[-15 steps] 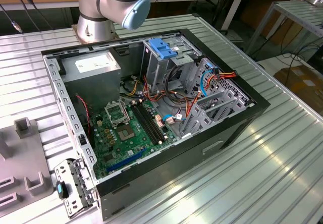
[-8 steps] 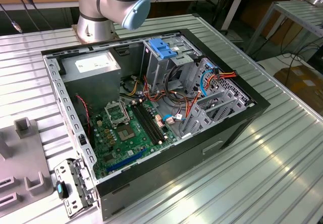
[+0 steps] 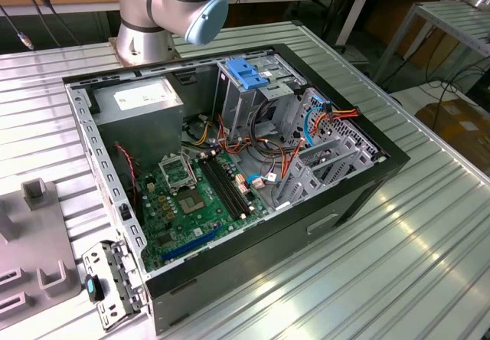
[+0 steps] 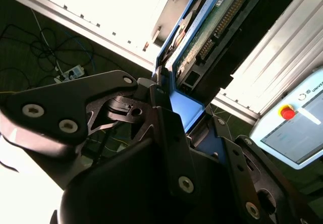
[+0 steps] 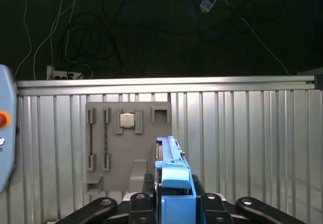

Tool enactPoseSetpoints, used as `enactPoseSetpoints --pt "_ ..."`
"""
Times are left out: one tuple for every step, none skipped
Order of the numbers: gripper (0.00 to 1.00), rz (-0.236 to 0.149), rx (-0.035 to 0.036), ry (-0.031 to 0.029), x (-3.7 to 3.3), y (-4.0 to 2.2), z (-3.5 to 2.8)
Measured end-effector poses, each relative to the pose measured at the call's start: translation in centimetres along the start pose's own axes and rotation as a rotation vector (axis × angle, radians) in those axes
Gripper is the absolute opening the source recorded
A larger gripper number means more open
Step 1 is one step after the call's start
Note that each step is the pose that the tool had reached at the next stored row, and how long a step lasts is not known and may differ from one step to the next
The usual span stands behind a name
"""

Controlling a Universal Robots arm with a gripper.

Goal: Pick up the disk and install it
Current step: 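Pick up the disk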

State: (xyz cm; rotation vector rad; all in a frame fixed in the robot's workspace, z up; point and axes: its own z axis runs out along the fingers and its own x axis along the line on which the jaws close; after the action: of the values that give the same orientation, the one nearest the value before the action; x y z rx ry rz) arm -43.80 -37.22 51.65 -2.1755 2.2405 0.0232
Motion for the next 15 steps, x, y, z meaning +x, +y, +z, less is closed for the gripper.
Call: enactPoseSetpoints --pt "0.37 0.000 0.0000 0.0000 0.00 -0.05 0.00" --pt "0.37 0.000 0.0001 0.0000 0.00 -0.09 0.00" --pt "0.37 0.000 0.0001 0.0000 0.00 -0.13 0.00" --pt "0.37 0.000 0.0001 0.0000 0.00 -0.18 0.01" --pt "0.37 0.000 0.0000 0.0000 -0.01 -0.24 0.00" --pt "0.37 0.000 0.0000 0.0000 -0.01 -0.27 0.00" --pt "0.37 0.000 0.0001 0.0000 -0.01 -0.31 0.00" --pt "0.37 0.000 0.0000 0.0000 -0.01 -0.34 0.00" --pt "0.37 0.000 0.0000 0.0000 -0.01 -0.38 0.00" --pt "0.37 0.000 0.0000 0.0000 -0.01 -0.42 0.00" --pt "0.37 0.000 0.0001 -0.0001 -0.01 -0.45 0.01" --pt "0.37 0.000 0.0000 0.0000 -0.01 -0.50 0.00" --pt "0.37 0.000 0.0000 0.0000 -0.01 -0.54 0.00" --pt "0.37 0.000 0.0000 0.0000 -0.02 -0.57 0.00" --pt "0.37 0.000 0.0000 0.0000 -0.02 -0.62 0.00"
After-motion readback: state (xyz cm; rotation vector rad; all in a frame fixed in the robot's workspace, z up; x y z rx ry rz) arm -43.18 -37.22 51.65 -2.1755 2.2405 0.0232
